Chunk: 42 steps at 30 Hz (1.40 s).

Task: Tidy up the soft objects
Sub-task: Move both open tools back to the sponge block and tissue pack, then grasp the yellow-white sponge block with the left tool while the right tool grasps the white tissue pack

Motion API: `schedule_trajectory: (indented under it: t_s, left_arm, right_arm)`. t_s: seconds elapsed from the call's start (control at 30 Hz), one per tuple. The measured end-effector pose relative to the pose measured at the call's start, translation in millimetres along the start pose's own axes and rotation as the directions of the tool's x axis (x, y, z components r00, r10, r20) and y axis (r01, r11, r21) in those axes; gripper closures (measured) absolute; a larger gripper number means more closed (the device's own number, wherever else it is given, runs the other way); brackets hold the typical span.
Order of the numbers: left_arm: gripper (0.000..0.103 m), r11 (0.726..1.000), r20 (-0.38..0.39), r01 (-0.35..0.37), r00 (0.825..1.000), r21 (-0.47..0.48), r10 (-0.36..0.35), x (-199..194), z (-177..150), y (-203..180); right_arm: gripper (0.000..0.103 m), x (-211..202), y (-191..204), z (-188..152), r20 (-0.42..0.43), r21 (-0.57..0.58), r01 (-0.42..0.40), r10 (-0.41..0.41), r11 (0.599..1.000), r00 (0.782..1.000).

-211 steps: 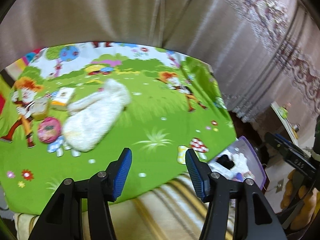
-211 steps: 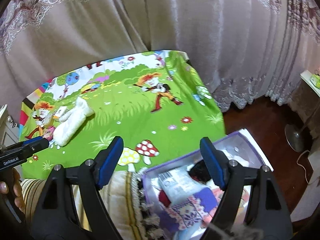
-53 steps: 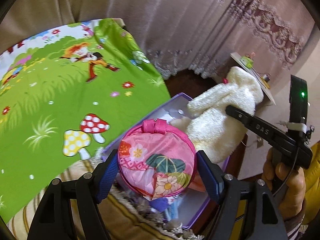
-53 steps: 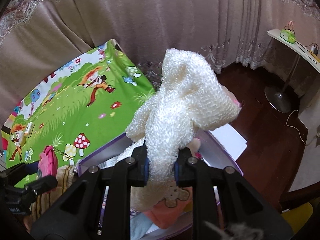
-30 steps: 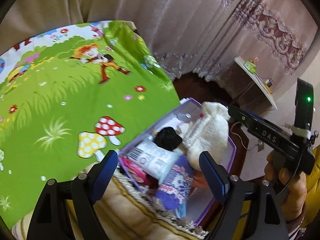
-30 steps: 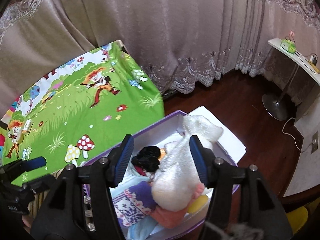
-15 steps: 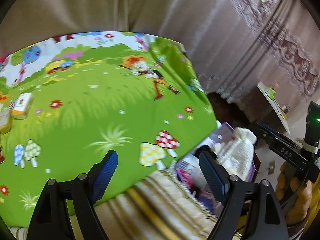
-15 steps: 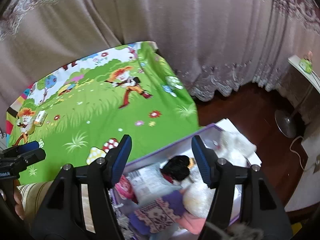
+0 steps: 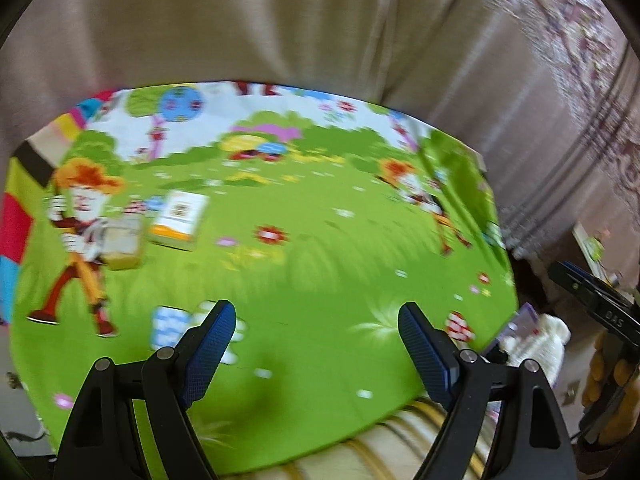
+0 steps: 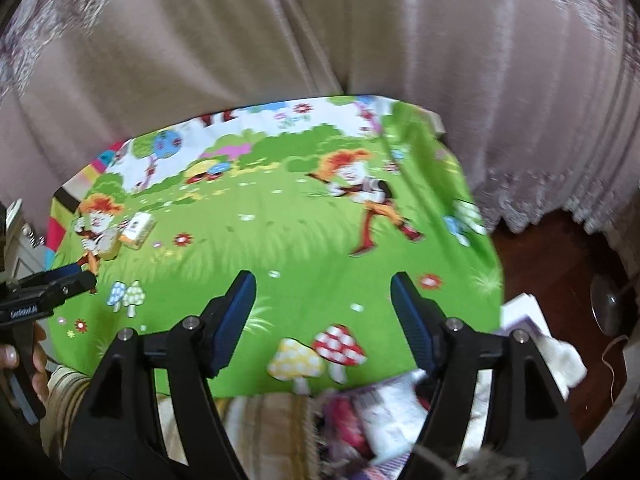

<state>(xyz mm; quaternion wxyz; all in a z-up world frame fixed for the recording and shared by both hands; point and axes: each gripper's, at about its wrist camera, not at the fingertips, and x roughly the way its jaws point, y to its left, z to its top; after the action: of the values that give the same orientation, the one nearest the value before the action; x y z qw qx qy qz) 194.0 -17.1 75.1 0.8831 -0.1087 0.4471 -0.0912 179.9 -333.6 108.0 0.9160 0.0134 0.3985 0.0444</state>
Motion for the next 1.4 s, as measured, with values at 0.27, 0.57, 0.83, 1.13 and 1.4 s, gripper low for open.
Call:
schedule_trajectory:
  t_s: [0.27,0.57,0.83,1.13,1.4]
  left_arm:
    - [0.019,0.990,0.005,-0.086,0.996,-0.114,0.087,14,20,85]
    - [0.020,0.963,-0.034,-0.172,0.985,-0.208,0.169,49,38,162]
    - [0.021,0.956,-0.099,-0.200,0.978,-0.214,0.182,92,49,186]
    - [0.037,0.955,-0.168,-0.252,0.960,-0.159,0.225,127,41,197]
    - [0.051,0.952,-0.136,-0.286,0.953,-0.109,0.270,115,37,196]
  right_arm:
    - [0.029,44,69,24,-0.053,-0.086,-0.085,0.081,0.993,0.995]
    - [0.029,100,140,43,-0.128,-0.152,-0.158,0.139,0.976,0.982]
    - [0.027,146,191,50,-0.194,-0.144,-0.214,0.185,0.966,0.963]
    - [0.023,180,226,57,-0.235,-0.106,-0.237,0.207,0.966,0.950]
    - [0.022,220,268,56,-0.296,-0.065,-0.248,0.218,0.967,0.930]
